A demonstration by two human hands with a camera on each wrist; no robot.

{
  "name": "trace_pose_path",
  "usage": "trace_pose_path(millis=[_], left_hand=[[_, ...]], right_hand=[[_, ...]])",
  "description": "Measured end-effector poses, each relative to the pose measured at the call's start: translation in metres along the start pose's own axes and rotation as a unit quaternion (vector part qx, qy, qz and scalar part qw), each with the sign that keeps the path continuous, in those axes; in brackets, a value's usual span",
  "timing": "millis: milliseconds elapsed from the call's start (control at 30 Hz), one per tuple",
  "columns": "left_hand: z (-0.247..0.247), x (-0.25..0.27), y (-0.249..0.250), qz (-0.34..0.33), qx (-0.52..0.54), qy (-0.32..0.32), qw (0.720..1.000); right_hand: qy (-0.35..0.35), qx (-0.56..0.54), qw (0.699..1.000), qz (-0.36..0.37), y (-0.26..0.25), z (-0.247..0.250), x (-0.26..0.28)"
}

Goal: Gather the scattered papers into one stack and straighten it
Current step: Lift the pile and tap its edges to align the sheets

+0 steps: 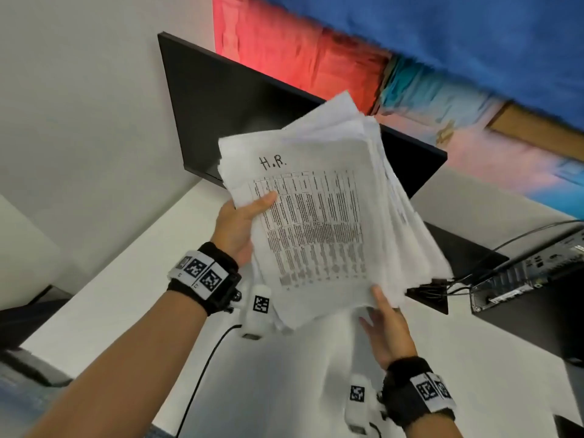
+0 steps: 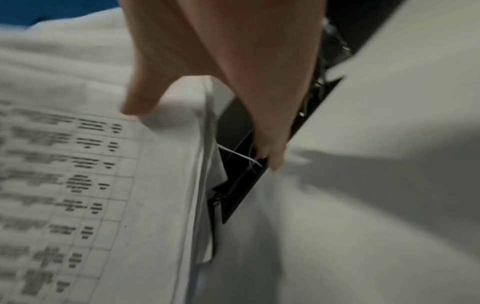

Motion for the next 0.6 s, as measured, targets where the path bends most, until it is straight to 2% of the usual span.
trace_pose_path(millis=[67,167,333,400,500,533,600], left_hand=[[-0.002,0.001,-0.017,0.029,0.044,-0.033,0.998],[0.005,0.007,-0.041,0.059,0.102,-0.050,0.992],[0.047,0.017,-0.047,0.081,0.105,-0.010,0.991],[0.063,0.017,-0.033,0.105,0.056,-0.013,0.993],[0.069,0.010,-0.016,0.163,-0.118,-0.056,0.978],[0.064,0.007,-0.012,0.161,-0.180,-0.064,0.968],[0.050,-0.001,-0.007,0.113,-0.264,-0.049,0.957]], right_hand=[[-0.057,-0.054,0.997,0.007,-0.003,-0.012,0.001],[-0.032,-0.019,0.999,0.039,-0.016,-0.011,-0.001],[-0.004,0.092,0.991,0.098,-0.051,-0.006,0.011],[0.000,0.129,0.981,0.144,-0.068,-0.002,0.019],[0.002,0.184,0.964,0.194,-0.094,-0.009,0.033],[0.002,0.197,0.958,0.209,-0.101,-0.015,0.038],[-0.005,0.218,0.946,0.239,-0.111,-0.026,0.044]])
Point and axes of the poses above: each hand's wrist, its own x-axis away from the middle knuckle, its own z-axis out of the back of the hand, y = z × x, the point moved 6 cm from there along -x, towards the middle knuckle, and after that the axes turned 12 degrees about -y, right-handed, at the moved point
